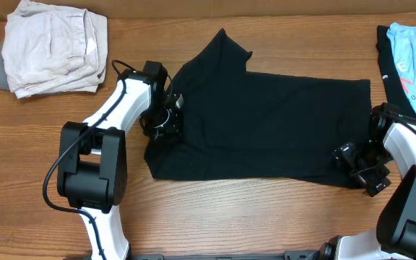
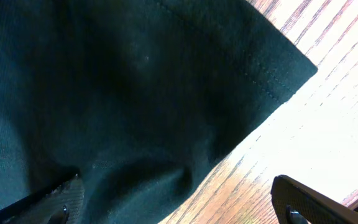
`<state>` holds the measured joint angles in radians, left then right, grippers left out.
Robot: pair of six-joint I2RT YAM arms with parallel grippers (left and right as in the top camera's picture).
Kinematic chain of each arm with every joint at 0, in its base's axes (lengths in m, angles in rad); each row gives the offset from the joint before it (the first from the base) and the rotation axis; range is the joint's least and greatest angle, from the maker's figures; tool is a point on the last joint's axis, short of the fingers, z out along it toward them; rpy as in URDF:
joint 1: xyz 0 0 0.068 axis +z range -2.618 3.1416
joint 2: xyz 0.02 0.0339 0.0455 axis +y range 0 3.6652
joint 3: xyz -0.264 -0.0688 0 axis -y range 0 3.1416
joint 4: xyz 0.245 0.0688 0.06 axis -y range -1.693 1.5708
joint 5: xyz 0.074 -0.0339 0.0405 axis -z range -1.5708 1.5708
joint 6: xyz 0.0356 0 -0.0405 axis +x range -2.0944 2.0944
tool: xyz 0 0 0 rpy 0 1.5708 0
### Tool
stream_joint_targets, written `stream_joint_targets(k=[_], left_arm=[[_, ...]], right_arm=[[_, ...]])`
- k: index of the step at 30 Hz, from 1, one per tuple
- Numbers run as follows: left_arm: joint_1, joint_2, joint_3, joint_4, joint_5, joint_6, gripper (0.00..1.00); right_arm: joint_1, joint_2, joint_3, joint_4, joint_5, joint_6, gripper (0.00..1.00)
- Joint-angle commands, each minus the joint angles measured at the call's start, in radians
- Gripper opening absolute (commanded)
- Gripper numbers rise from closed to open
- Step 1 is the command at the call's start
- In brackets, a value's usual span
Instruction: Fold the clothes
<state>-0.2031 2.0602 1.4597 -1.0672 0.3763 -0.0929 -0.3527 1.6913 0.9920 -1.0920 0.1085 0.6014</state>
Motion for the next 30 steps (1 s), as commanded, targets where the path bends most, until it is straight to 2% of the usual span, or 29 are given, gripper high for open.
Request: stream_joint_targets(k=[1,12,15,25,30], left_arm=[[-0.002,0.006,-0.005,0.006,0.020,0.019,0.04],[0.049,0.006,0.110,0.027,0.018,-0.020,0.04],[0.060,0.006,0.148,0.032,0.035,-0.019,0.04],[0.059,0.006,0.154,0.099,0.030,-0.032,0.04],[0.060,0.006,0.153,0.133,-0.154,-0.126,0.04]], right_arm=[[0.001,-0.025,0.027,0.000,-0.002,-0.003,1.00],[0.001,-0.025,0.213,-0.152,-0.005,-0.009,1.00],[0.001,-0.025,0.214,-0.148,-0.037,-0.050,1.00],[0.001,-0.025,0.214,-0.139,-0.082,-0.053,1.00],[0.004,-0.025,0.212,-0.106,-0.145,-0.103,1.00]])
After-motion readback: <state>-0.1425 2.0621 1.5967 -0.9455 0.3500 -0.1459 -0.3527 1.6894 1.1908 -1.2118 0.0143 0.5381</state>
